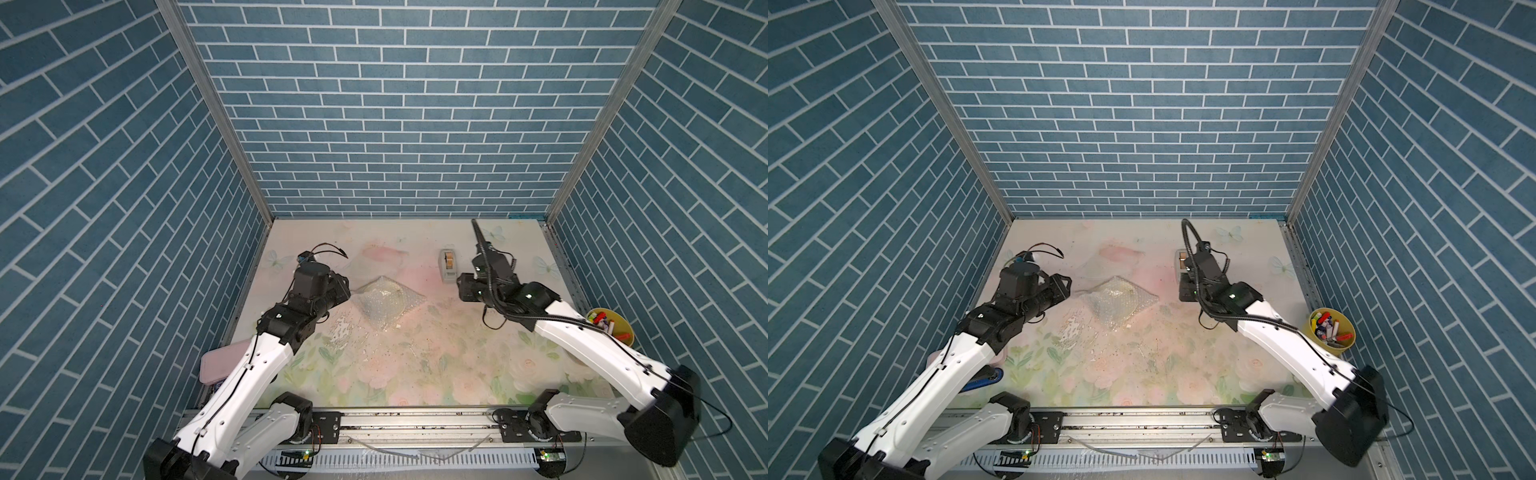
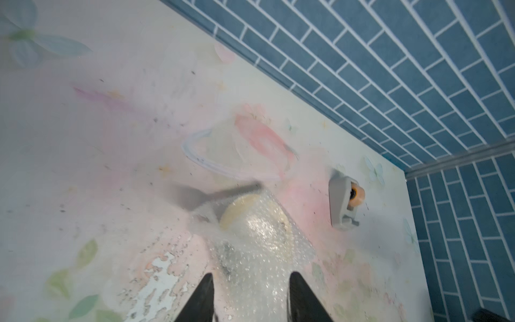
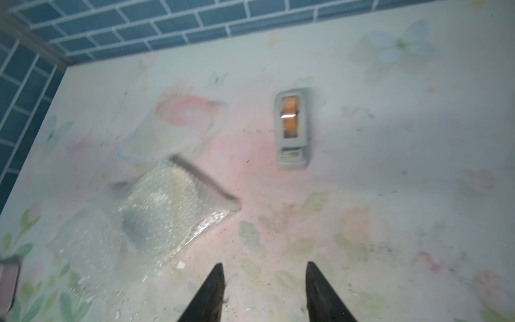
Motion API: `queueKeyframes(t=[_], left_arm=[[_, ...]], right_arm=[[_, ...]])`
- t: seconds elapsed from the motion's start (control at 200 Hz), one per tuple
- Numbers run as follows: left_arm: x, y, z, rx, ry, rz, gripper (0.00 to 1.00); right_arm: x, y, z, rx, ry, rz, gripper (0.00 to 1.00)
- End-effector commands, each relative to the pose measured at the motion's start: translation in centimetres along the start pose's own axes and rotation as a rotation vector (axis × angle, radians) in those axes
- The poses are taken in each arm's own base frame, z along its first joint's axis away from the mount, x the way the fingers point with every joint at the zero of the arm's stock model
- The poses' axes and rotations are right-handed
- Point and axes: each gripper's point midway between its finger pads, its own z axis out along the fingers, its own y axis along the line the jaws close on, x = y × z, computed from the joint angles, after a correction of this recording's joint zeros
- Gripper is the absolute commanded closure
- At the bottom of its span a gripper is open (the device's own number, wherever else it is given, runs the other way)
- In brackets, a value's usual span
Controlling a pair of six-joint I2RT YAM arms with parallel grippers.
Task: Wrap dinner plates in bubble wrap
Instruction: Reset both arms
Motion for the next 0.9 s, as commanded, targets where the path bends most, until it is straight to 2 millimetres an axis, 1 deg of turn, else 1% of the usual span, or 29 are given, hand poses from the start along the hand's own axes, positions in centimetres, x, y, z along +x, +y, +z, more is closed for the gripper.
queueKeyframes(t=[0.0, 0.045, 0.095, 0.17, 0.23, 0.25, 0.26, 0.31, 0.335, 0.385, 0.42, 0.45, 0.47, 0.5, 0.53, 0.55, 0.565, 0.57, 0.58, 0.585, 0.595, 0.62, 0.665, 0.7, 0.74, 0.79, 0.83, 0.865, 0.895], left_arm=[[1.1, 3.5, -0.5, -0.107, 0.05, 0.024, 0.55], [1.8, 3.6, -0.2, -0.097, 0.072, 0.014, 0.58], [3.0, 3.8, 0.2, -0.089, 0.113, -0.01, 0.62], [4.9, 4.5, 0.8, -0.087, 0.166, -0.046, 0.72], [6.2, 5.5, 0.8, -0.102, 0.181, -0.069, 0.74], [6.0, 5.6, 0.6, -0.103, 0.169, -0.073, 0.74], [6.5, 6.1, 0.7, -0.118, 0.175, -0.074, 0.74], [6.4, 7.7, -0.1, -0.184, 0.137, -0.062, 0.74], [6.0, 8.7, -0.5, -0.23, 0.107, -0.053, 0.71], [4.9, 10.6, -1.6, -0.324, 0.029, -0.02, 0.62], [3.8, 11.9, -2.4, -0.399, -0.045, 0.001, 0.53], [2.8, 13.0, -3.0, -0.457, -0.117, -0.004, 0.43], [2.2, 13.6, -3.3, -0.488, -0.168, -0.007, 0.4], [1.2, 14.2, -3.3, -0.512, -0.249, -0.007, 0.38], [0.6, 14.6, -2.8, -0.52, -0.32, 0.026, 0.35], [0.4, 14.8, -2.3, -0.517, -0.359, 0.063, 0.32], [0.2, 14.9, -1.9, -0.511, -0.394, 0.092, 0.27], [0.1, 14.9, -1.8, -0.515, -0.399, 0.106, 0.23], [-0.1, 14.9, -1.5, -0.507, -0.427, 0.127, 0.09], [-0.2, 14.9, -1.4, -0.507, -0.439, 0.14, 0.05], [-0.3, 15.0, -1.2, -0.507, -0.463, 0.167, 0.02], [-1.0, 15.0, -1.1, -0.516, -0.531, 0.219, 0.0], [-1.8, 16.9, -2.1, -0.599, -0.642, 0.131, 0.0], [-2.2, 17.6, -2.2, -0.621, -0.665, 0.11, 0.0], [-2.9, 17.6, -1.8, -0.622, -0.669, 0.136, 0.0], [-3.6, 16.7, -0.9, -0.621, -0.624, 0.277, 0.0], [-3.7, 16.2, 0.1, -0.631, -0.556, 0.386, 0.0], [-3.2, 16.5, 0.9, -0.657, -0.489, 0.445, 0.0], [-2.6, 17.1, 1.2, -0.687, -0.448, 0.456, 0.0]], right_arm=[[-0.4, -4.6, -2.1, 0.141, -0.117, 0.036, 0.47], [-0.1, -5.4, -2.5, 0.158, -0.123, 0.035, 0.47], [0.2, -6.3, -2.8, 0.189, -0.117, 0.031, 0.47], [0.8, -7.7, -2.8, 0.259, -0.105, 0.021, 0.46], [1.3, -8.9, -2.5, 0.319, -0.112, -0.001, 0.43], [1.4, -9.6, -2.6, 0.353, -0.122, -0.002, 0.43], [1.5, -9.9, -2.6, 0.367, -0.124, -0.002, 0.43], [1.5, -11.6, -3.1, 0.462, -0.159, 0.0, 0.42], [1.6, -12.7, -3.5, 0.521, -0.181, 0.007, 0.41], [1.6, -14.8, -4.5, 0.636, -0.245, 0.019, 0.38], [1.7, -16.2, -5.0, 0.717, -0.297, 0.012, 0.37], [1.7, -17.1, -5.4, 0.776, -0.34, -0.009, 0.36], [1.8, -17.7, -5.5, 0.812, -0.36, -0.027, 0.36], [2.0, -18.7, -6.0, 0.882, -0.396, -0.046, 0.34], [2.3, -19.7, -6.5, 0.945, -0.42, -0.057, 0.32], [2.5, -20.3, -6.7, 0.981, -0.432, -0.059, 0.31], [2.8, -20.8, -6.7, 1.005, -0.431, -0.068, 0.3], [2.8, -21.0, -6.7, 1.012, -0.431, -0.069, 0.3], [3.0, -21.3, -6.7, 1.023, -0.431, -0.067, 0.3], [3.1, -21.5, -6.6, 1.029, -0.43, -0.066, 0.3], [3.3, -21.9, -6.6, 1.044, -0.417, -0.08, 0.29], [3.3, -22.7, -6.6, 1.05, -0.422, -0.043, 0.3], [3.6, -23.8, -6.6, 1.065, -0.425, -0.005, 0.29], [3.8, -24.5, -6.0, 1.048, -0.43, 0.03, 0.3], [3.9, -25.1, -5.0, 1.013, -0.424, 0.049, 0.3], [4.5, -25.8, -3.7, 0.981, -0.405, 0.055, 0.3], [4.9, -26.3, -3.1, 0.982, -0.386, 0.063, 0.3], [5.1, -26.7, -2.4, 0.983, -0.377, 0.063, 0.29], [5.2, -26.8, -1.6, 0.964, -0.372, 0.051, 0.29]])
